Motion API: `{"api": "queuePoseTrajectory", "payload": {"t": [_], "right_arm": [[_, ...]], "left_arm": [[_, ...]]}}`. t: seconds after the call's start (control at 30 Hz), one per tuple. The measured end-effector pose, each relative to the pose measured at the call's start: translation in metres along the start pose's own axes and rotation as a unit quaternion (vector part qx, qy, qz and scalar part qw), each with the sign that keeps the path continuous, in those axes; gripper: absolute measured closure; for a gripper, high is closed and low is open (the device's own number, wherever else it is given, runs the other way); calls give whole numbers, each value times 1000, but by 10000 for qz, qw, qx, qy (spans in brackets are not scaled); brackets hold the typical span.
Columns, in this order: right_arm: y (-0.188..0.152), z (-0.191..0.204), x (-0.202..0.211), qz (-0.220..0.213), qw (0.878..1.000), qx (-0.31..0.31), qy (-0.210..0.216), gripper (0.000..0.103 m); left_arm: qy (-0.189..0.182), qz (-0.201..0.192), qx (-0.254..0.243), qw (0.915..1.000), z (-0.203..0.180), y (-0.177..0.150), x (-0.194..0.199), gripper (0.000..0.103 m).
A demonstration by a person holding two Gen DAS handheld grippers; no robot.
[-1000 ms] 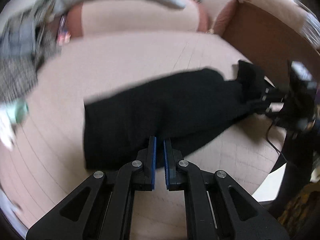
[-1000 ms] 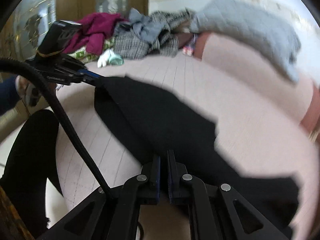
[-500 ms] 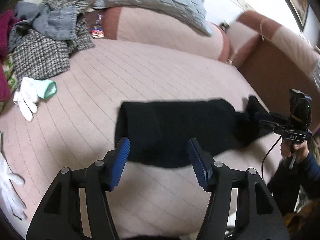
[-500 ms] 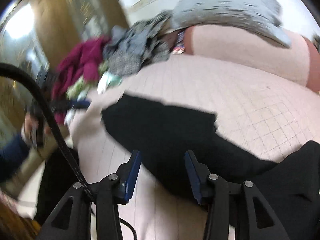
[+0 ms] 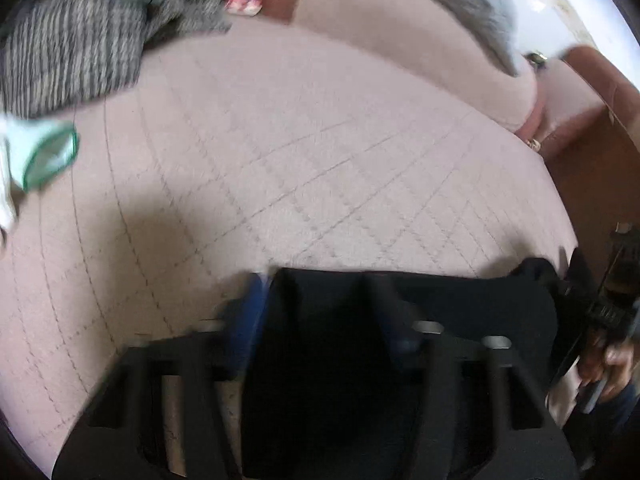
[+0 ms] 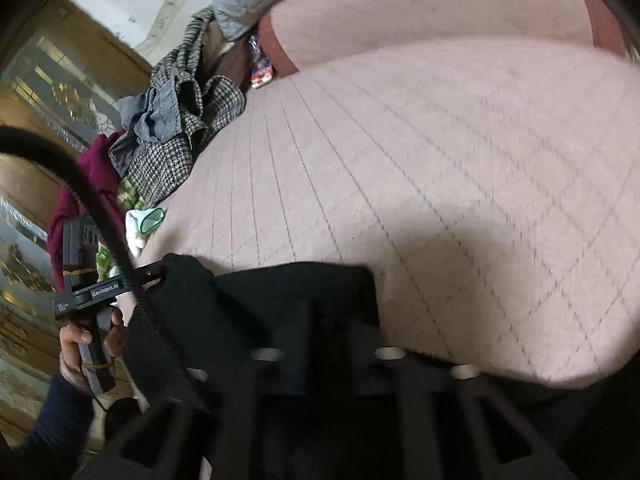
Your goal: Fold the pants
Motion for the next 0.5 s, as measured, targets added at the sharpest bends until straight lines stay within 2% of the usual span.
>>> {"api": "queuePoseTrajectory", "payload": {"t": [0.03,0.13,0.2,0.27,0.33,0.4,0.43,0.47,0.5], "right_arm": [[1,2,7,-125,9999,29,92,94],[6,11,31,-669,9966,86,471,95],[9,14,37,-869,9938,77,686,95],[9,12,27,-839,9950,19,535,95],[5,6,6,-698,9974,-37,194,95],[1,4,-20,-483,9979,80,-424,94],[0,6,-20,-571,9972,142,-462,91],[0,11,-16,-638,9967,173,-467,80],[-2,14,-7,-592,9971,171,-450,61]], "left_arm": [[93,-14,-155,9998,-5,-2,6,91],[112,-162,-445,9988,-9,-13,31,97],[338,-269,-534,9976,-6,-22,47,98],[586,-339,-449,9967,4,-29,56,99],[807,-296,-418,9954,11,-32,57,99],[719,-237,-269,9968,17,-35,58,99],[616,-252,-203,9976,16,-35,60,99],[520,-274,-223,9980,13,-35,64,99],[503,-299,-332,9977,5,-35,68,99]]}}
Point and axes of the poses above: each gripper's, at about its wrist camera, not at the fingertips, and x roughly against the way its jaws point, z to its left, y to its top, the point moved 2 cm from there along -x, roughly the way its jaws point, and after that the axes turned 9 degrees about -x, right-handed, at the moved point
